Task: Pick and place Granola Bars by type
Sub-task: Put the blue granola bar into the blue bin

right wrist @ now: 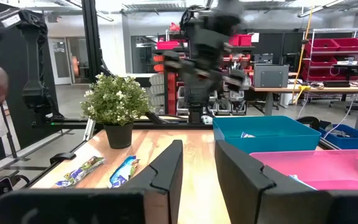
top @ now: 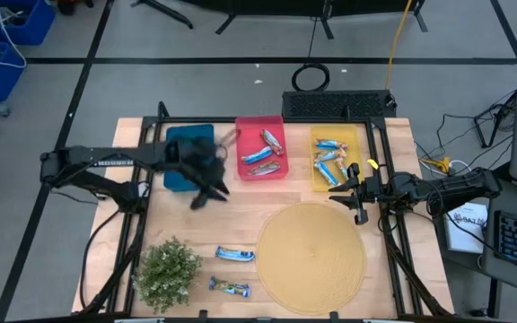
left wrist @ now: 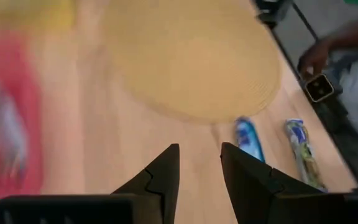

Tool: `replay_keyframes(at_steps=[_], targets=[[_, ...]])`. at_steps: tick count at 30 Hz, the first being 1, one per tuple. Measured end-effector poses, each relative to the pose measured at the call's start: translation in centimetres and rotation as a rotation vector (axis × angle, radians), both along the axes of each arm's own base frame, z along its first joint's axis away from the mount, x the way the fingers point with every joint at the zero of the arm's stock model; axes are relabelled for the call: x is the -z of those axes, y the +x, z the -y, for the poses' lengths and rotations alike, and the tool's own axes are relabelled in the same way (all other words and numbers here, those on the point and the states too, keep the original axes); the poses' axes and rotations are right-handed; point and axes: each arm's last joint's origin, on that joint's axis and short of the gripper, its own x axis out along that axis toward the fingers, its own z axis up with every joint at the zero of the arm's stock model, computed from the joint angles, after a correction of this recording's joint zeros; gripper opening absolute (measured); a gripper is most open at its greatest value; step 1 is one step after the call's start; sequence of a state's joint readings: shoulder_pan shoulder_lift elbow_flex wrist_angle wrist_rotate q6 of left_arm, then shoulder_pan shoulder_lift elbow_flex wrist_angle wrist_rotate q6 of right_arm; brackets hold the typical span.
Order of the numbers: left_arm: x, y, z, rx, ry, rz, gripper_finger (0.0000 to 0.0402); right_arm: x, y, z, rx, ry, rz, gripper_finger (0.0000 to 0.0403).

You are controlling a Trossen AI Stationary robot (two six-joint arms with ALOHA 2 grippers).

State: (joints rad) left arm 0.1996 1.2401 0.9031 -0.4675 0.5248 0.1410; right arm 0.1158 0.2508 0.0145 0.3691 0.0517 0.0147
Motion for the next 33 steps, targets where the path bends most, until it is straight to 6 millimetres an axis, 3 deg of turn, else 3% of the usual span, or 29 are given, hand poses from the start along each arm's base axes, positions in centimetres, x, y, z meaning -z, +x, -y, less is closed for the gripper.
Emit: replay_keyframes(at_steps=[5,10,14,21,28,33], targets=[[-0.3,1.7,5.9,0.165,0.144,0.138,0.0122,0.0,0.0,0.0,0.0,0.0,-0.001,0.0087],[0.6,2.6,9.6,0.077,0.195,0.127,0.0124,0.0,0.0,0.0,0.0,0.0,0.0,0.0087],[2.9,3.4,11.0,-0.014,0.186,0.002,0.0144,0.0,0.0,0.0,0.0,0.0,0.0,0.0086],[7.5,5.0,13.7,0.035,0.242,-0.171,0.0198,0.0,0.0,0.0,0.0,0.0,-0.001,0.0087],[8.1,6.3,15.1,0.064,0.233,-0.229,0.022,0.0,0.0,0.0,0.0,0.0,-0.001,0.0087],[8.3,5.9,15.4,0.059,0.195,-0.31,0.0215,0.0,0.0,0.0,0.0,0.0,0.0,0.0087]])
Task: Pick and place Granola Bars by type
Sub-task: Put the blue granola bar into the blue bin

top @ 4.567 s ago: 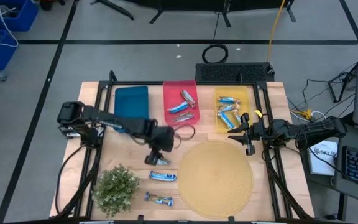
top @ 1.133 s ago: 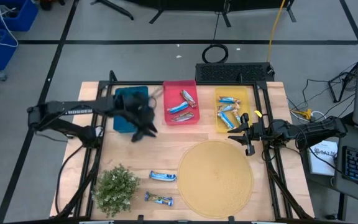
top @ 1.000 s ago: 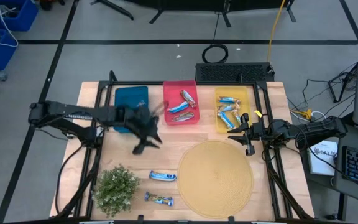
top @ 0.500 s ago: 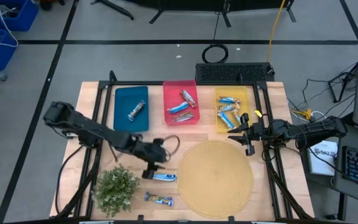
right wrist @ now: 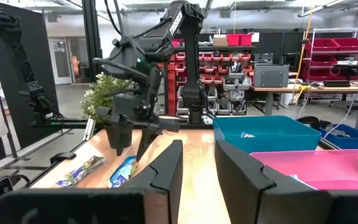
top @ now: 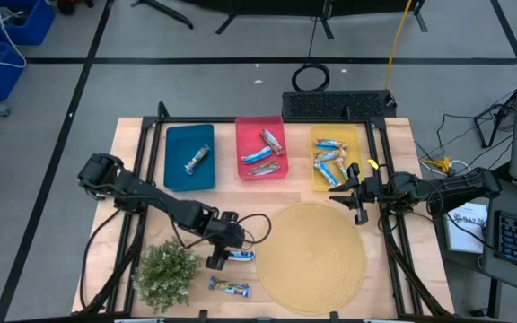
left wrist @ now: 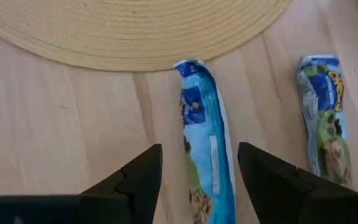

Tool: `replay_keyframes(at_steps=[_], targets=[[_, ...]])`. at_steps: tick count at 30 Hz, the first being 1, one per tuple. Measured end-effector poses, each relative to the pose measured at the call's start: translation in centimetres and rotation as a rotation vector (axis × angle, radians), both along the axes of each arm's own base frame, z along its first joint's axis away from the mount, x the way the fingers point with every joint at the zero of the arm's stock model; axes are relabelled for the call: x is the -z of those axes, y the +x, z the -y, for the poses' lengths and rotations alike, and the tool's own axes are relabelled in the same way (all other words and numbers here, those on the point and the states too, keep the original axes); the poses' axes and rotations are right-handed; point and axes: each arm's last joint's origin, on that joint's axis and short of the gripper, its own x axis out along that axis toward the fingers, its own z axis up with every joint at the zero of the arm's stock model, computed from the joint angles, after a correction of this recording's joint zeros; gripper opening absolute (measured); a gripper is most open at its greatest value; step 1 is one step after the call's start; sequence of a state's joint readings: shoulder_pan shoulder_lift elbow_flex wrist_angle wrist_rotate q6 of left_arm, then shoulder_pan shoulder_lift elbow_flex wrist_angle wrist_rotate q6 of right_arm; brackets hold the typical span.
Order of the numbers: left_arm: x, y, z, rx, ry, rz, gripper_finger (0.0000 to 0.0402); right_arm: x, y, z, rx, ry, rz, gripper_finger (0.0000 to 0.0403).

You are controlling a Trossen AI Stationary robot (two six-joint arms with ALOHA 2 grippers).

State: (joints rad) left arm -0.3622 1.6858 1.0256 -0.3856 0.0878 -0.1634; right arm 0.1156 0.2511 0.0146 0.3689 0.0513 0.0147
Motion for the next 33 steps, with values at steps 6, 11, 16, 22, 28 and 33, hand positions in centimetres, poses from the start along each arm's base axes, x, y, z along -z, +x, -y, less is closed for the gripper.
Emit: replay_keyframes(at_steps=[6,11,16,22,28,33], targets=[[0.3,-0.2,0.0,-0.05,-0.048,-0.066,0.0203,0.0,0.0,0.0,0.0,0.0,0.0,0.0087],[1.1,-0.1,0.7,-0.032,-0.085,-0.095,0.0204,0.0,0.0,0.0,0.0,0.0,-0.002,0.0086],[2.3,0.0,1.1,-0.019,-0.133,-0.156,0.0204,0.0,0.0,0.0,0.0,0.0,-0.001,0.0086],[3.3,0.4,1.3,0.01,-0.121,-0.161,0.02,0.0,0.0,0.0,0.0,0.0,-0.002,0.0086],[3.5,0.8,1.0,0.038,-0.089,-0.122,0.0163,0.0,0.0,0.0,0.0,-0.001,-0.005,0.0086],[3.6,1.1,0.4,-0.026,0.032,-0.069,0.0093,0.0,0.0,0.0,0.0,0.0,-0.004,0.0086]])
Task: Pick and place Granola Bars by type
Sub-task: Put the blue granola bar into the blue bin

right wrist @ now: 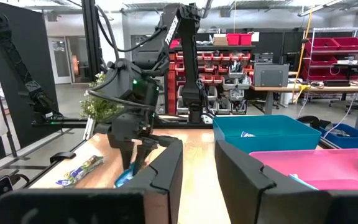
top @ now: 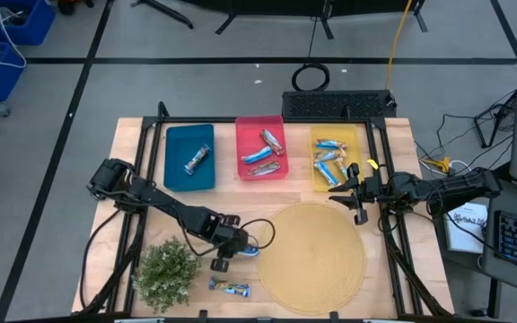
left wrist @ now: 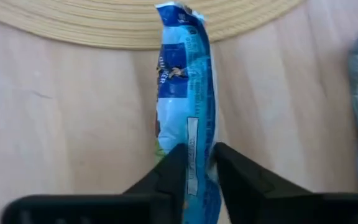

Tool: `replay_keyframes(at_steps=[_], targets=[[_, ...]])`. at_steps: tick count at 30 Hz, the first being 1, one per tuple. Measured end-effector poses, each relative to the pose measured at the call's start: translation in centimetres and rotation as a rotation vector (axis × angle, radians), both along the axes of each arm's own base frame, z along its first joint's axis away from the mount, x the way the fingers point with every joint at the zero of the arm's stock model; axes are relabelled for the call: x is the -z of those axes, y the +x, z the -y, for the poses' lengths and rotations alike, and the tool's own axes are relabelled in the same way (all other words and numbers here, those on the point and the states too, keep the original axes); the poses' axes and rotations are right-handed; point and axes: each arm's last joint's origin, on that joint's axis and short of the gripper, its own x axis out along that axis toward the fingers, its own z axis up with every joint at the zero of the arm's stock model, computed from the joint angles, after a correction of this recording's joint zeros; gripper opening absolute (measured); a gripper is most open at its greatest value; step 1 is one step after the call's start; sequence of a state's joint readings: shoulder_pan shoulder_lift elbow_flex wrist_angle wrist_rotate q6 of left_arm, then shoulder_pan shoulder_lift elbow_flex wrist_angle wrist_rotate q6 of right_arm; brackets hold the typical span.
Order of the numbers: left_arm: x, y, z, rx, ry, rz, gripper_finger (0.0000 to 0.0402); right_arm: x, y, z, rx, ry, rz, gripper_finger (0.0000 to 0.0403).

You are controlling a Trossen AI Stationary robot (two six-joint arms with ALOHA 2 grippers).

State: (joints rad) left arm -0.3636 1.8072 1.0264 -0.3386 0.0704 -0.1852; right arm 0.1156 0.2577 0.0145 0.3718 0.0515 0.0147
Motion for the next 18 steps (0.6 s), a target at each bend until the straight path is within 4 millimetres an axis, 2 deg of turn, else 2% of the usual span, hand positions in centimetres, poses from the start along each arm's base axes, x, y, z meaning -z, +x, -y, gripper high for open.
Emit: replay_keyframes(at_steps=[5,11,13,18], targets=[[0.0,0.2,-0.3,0.008,0.019,0.013,0.0013,0.0,0.0,0.0,0.0,0.0,0.003,0.0086],[-0.7,0.3,0.2,0.071,0.136,0.058,0.0003,0.0,0.0,0.0,0.0,0.0,0.002,0.0086],[-1.8,0.7,0.3,0.088,0.198,0.072,0.0003,0.0,0.0,0.0,0.0,0.0,0.002,0.0086],[-6.4,1.8,0.2,0.11,0.392,0.099,0.0002,0.0,0.0,0.0,0.0,0.0,0.003,0.0086]])
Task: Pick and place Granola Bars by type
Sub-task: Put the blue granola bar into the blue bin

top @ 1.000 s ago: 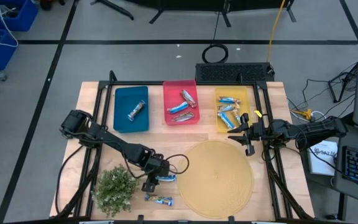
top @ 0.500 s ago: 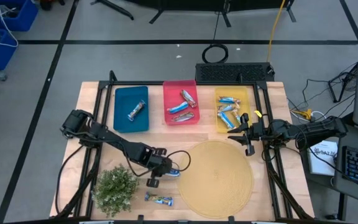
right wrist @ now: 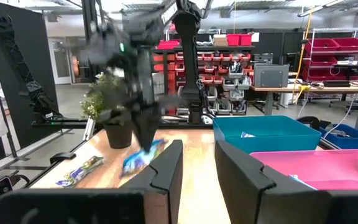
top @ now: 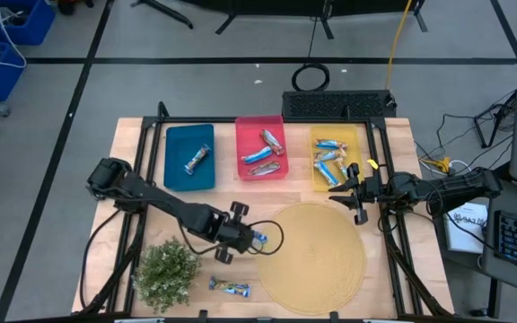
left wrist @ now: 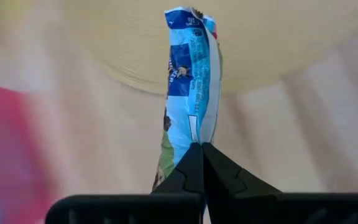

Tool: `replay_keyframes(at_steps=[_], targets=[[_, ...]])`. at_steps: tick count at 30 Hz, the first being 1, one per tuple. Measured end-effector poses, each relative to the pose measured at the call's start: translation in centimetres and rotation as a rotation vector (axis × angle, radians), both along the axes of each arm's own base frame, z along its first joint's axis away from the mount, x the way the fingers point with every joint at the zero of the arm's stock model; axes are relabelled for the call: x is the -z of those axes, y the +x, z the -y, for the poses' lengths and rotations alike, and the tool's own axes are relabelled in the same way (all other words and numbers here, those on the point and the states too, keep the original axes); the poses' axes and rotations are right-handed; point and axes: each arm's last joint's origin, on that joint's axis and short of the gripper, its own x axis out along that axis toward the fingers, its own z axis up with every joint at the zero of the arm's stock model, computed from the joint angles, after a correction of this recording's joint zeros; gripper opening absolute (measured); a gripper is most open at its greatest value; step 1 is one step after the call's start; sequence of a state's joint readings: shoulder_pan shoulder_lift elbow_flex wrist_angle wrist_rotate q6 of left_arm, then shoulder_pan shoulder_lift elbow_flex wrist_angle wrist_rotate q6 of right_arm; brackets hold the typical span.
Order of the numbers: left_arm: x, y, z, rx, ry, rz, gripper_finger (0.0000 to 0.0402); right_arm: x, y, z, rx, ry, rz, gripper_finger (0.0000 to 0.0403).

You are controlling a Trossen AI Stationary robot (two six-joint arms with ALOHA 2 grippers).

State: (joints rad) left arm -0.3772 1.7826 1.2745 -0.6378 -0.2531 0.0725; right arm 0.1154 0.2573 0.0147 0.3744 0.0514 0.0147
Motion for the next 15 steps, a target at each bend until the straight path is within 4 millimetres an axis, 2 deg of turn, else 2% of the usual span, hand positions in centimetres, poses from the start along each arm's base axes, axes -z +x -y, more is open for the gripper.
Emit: replay_keyframes(at_steps=[4,8,11,15], targets=[[-3.7,-0.3,-1.1,-0.022,0.181,-0.007,0.0001,0.0,0.0,0.0,0.0,0.0,0.0,0.0087],[-6.5,-2.1,-4.3,-0.164,0.309,-0.035,0.0001,0.0,0.0,0.0,0.0,0.0,-0.001,0.0087],[-8.4,-4.6,-7.3,-0.314,0.369,-0.058,0.0001,0.1,0.0,0.0,0.0,-0.001,-0.005,0.0086],[-10.1,-8.4,-11.4,-0.493,0.336,-0.025,0.0001,0.1,0.0,0.0,0.0,-0.001,-0.008,0.0087]])
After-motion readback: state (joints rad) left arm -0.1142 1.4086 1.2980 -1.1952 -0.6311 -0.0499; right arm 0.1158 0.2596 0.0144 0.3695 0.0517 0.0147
